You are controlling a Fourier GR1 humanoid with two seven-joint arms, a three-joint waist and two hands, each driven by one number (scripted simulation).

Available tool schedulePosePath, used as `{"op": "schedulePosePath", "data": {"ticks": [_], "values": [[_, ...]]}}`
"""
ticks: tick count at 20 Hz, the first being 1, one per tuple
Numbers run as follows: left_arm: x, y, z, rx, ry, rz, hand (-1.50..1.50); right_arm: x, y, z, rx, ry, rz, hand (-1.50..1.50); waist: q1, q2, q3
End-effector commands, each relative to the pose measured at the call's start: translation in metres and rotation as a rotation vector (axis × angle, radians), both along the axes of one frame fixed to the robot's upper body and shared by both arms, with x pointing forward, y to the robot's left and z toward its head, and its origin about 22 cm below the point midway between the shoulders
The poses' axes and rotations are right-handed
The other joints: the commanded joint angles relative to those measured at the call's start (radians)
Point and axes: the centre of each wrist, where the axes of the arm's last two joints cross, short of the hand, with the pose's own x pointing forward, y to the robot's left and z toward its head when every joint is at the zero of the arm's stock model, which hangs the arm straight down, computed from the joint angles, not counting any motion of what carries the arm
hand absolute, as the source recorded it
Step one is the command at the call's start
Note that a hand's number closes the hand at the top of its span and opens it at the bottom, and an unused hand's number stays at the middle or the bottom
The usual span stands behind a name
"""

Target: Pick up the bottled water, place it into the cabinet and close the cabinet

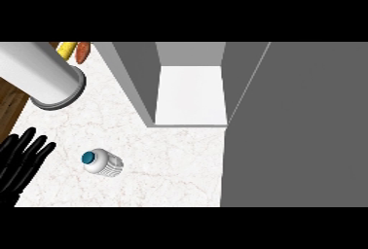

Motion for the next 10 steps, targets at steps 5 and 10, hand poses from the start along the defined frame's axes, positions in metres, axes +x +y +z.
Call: {"op": "schedulePosePath", "data": {"ticks": [5,10], "values": [[-0.014,0.018,-0.017,0.025,0.024,0.035,-1.5,-0.018,0.002,0.01,0.008,-0.026,0.0,-1.5,0.002,0.001,0.0],[0.004,0.015,-0.028,0.032,0.03,0.11,-1.5,-0.04,0.003,0.021,0.0,-0.009,0.009,-1.5,-0.009,0.001,0.0]]}}
